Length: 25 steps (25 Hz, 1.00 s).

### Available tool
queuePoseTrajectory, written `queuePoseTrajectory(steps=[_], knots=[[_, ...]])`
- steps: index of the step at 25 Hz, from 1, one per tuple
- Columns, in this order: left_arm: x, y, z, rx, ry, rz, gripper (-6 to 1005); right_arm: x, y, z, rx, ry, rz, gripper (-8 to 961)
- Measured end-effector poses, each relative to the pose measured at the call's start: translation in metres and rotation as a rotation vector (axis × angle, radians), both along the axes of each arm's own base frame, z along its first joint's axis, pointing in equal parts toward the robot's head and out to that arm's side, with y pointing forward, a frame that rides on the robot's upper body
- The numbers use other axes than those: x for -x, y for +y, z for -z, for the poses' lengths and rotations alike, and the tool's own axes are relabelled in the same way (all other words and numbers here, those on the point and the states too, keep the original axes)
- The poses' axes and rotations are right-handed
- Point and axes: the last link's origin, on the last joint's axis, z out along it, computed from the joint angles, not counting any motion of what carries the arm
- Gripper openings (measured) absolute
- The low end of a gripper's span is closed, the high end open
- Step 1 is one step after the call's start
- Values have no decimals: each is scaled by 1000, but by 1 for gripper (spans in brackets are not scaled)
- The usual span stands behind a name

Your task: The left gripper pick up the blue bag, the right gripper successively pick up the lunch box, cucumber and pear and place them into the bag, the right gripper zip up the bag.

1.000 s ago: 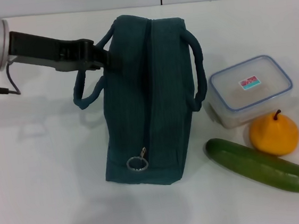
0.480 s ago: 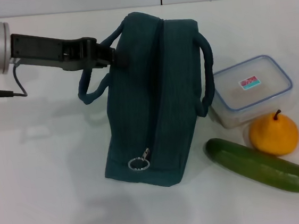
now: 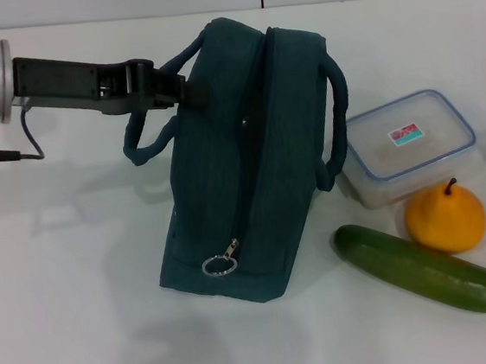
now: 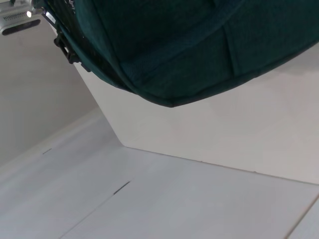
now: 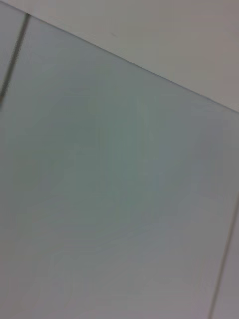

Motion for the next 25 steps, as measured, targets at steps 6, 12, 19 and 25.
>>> queuePoseTrajectory(steps=[6,12,19,25], knots=[[1,0,-1,-10,0,10,84,14,11,7,35,-4,-45,861],[1,0,-2,-14,1,17,83,18,17,12,59,-14,-46,859],[4,-1,-2,-15,1,12,83,23,20,17,96,-11,-55,856],[6,-2,-1,-14,1,8,83,26,22,20,112,-6,-56,775]])
